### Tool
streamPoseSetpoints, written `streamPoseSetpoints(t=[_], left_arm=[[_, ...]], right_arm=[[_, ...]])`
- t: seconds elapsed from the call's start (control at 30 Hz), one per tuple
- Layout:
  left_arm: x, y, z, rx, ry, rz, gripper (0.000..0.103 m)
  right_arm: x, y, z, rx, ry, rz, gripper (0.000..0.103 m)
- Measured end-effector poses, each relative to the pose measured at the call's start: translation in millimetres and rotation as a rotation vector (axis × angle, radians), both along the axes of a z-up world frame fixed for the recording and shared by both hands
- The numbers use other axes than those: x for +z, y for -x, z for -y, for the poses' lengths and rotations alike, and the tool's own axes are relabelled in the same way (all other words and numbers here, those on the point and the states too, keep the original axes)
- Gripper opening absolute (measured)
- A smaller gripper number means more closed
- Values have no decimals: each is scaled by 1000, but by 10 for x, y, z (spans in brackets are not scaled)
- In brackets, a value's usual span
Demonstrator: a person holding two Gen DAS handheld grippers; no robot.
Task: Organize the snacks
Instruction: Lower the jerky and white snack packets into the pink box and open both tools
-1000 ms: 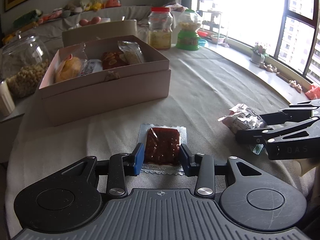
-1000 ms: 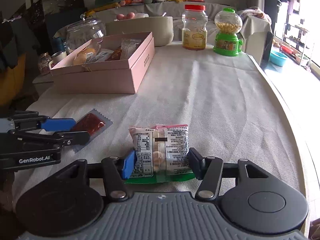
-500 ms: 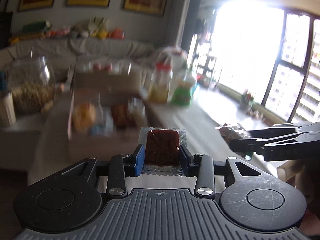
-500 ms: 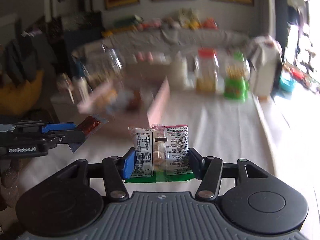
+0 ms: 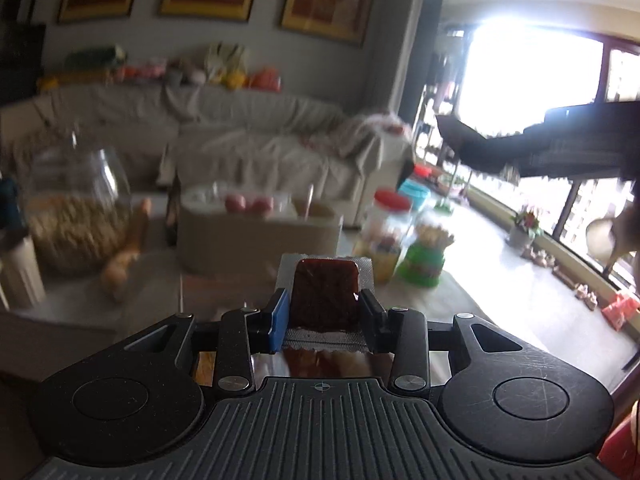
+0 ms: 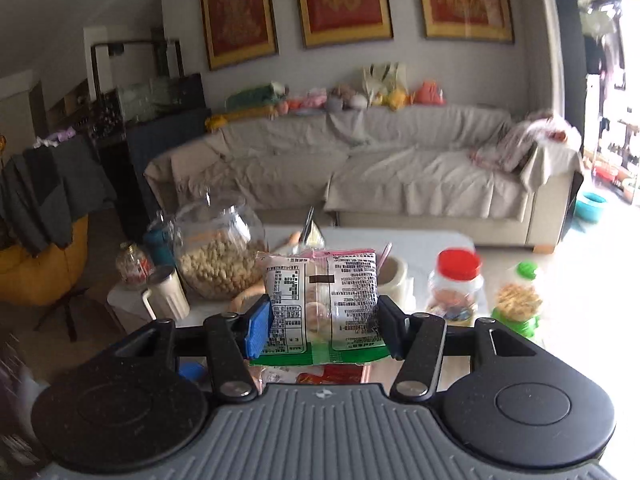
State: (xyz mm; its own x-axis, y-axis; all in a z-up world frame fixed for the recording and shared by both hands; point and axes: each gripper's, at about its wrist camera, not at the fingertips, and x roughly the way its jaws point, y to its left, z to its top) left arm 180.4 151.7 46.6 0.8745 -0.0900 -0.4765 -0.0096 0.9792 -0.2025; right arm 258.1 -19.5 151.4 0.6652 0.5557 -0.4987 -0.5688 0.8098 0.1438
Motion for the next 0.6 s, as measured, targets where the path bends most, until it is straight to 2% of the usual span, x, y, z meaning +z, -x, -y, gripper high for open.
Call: streamPoseSetpoints(t=[0.1, 0.13, 0.2, 0.37, 0.5, 0.6], left_arm=[[-465, -263, -141, -33, 82, -127, 43], [-559, -306, -203, -27, 99, -143, 43], [-680, -284, -296, -3, 102, -117, 42], [-704, -127, -410, 43, 122, -89, 42], [-642, -45, -386, 62, 62, -107, 42], [-641, -31, -368, 77, 42, -131, 42]], right_arm=[[-206, -181, -250, -2, 76, -23, 55], [-287, -244, -349, 1, 98, -34, 55], [-473, -345, -506, 12, 127, -72, 55], [-1003, -631, -911, 33, 182, -192, 55], [-1377, -754, -1126, 52, 193, -288, 55], [-1568, -774, -1249, 57, 220, -305, 56]])
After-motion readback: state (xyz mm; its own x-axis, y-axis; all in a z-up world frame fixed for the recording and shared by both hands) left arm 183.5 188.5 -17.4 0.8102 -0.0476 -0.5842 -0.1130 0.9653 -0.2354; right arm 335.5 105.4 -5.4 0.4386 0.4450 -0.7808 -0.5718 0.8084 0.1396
